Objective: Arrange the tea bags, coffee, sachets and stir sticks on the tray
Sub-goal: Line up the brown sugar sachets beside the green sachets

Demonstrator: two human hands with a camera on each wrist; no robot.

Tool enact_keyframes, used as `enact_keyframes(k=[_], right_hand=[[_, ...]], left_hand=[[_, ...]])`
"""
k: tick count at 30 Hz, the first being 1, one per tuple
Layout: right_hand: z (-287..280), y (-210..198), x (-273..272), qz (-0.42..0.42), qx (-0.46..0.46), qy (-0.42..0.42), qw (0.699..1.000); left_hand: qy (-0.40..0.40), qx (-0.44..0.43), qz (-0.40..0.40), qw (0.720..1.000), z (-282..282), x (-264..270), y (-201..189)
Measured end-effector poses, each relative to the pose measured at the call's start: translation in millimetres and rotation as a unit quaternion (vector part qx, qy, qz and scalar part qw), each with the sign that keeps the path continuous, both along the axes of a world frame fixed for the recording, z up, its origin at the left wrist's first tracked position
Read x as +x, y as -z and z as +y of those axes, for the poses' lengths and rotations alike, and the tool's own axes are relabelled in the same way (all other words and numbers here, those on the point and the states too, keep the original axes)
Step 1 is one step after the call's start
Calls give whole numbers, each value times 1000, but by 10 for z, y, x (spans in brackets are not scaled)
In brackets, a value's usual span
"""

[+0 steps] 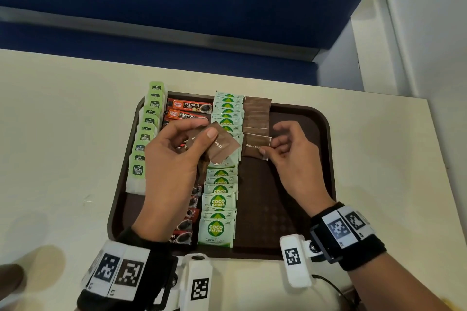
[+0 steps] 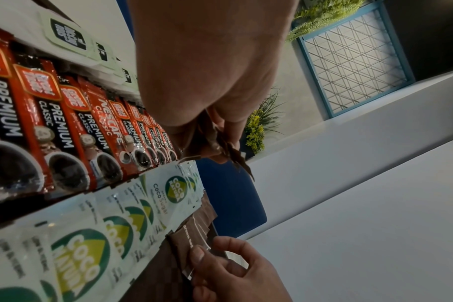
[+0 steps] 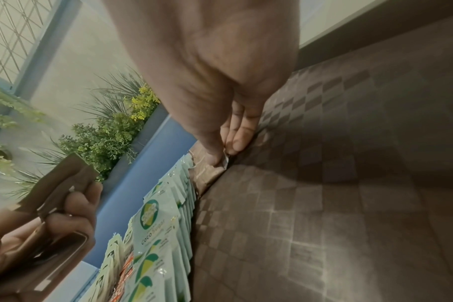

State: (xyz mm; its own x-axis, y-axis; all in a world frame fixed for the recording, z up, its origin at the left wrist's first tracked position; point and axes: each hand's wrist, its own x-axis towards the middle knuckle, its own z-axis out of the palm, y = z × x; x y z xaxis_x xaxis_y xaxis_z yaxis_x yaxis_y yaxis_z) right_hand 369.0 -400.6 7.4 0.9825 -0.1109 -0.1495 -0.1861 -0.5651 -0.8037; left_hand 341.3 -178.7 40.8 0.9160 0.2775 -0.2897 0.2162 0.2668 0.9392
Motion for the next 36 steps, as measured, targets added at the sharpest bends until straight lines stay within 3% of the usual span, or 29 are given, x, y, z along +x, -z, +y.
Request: enact_keyframes(k=[10,12,15,18,23,26,28,31,36], right_hand=[[30,-128,-27,-34,-20,54,998],[125,-335,-91,-22,68,69,995],[273,-662,-177,78,232,25,969],[300,-730,-178,96,269,-10,958],[60,-654,-81,85,301,61,948],[-102,-597,-50,43,180,59,981],[-153,-504,-43,27,79,13,996],[-107,-359,-60,47,-3,-70,996],[-7,-171,-94,15,-61,-114,992]], left_hand=[[4,6,7,1000,-63,22,-23],[11,22,0,1000,-106,26,-30],[25,36,-7,999,-189,27,-63],[33,47,-10,998,-261,19,-106],[11,13,16,1000,-240,3,-84],[-4,-16,31,999,-162,-10,-80],[-8,-26,34,999,-118,-17,-96],[-12,-31,37,999,-68,-26,-110],[-8,-28,43,999,-34,-46,-112]])
